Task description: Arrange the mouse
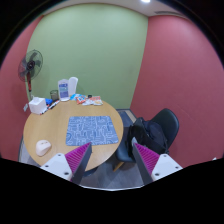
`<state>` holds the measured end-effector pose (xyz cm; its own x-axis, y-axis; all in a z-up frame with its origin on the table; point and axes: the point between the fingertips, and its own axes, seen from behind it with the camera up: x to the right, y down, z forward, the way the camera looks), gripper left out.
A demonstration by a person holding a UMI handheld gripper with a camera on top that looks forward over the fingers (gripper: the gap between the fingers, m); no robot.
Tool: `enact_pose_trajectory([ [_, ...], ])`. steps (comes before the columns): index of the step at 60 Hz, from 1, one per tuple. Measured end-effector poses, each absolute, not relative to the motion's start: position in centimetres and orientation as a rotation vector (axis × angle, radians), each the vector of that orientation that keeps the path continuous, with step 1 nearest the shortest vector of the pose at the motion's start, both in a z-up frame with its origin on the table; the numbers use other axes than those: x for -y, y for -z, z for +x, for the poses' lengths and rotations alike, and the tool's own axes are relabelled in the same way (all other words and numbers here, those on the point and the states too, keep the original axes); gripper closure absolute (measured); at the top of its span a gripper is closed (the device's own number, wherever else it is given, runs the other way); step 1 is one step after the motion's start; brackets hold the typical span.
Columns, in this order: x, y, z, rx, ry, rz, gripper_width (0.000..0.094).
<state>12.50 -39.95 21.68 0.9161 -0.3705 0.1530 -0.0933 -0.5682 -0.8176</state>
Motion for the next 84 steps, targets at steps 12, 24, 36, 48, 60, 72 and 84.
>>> enact_pose_trajectory([
  [12, 40.9, -17.7, 10.9, -0.329, 0.38, -2.218, 0.0099],
  [24, 42.4, -11.3, 2.5, -0.263, 0.244, -2.3, 0.0098],
  [36, 37.5, -7.2, -11.0, -0.113, 0.04, -2.253, 0.0096],
  [48, 30.0, -3.2, -18.9, -0.105, -0.026, -2.244, 0.0096],
  [60, 23.5, -1.0, -20.0, -0.18, 0.015, -2.247, 0.01],
  [72, 20.4, -0.2, -19.4, -0.226, 0.059, -2.262, 0.0115],
  [84, 18.6, 0.8, -19.0, -0.182, 0.097, -2.265, 0.0407],
])
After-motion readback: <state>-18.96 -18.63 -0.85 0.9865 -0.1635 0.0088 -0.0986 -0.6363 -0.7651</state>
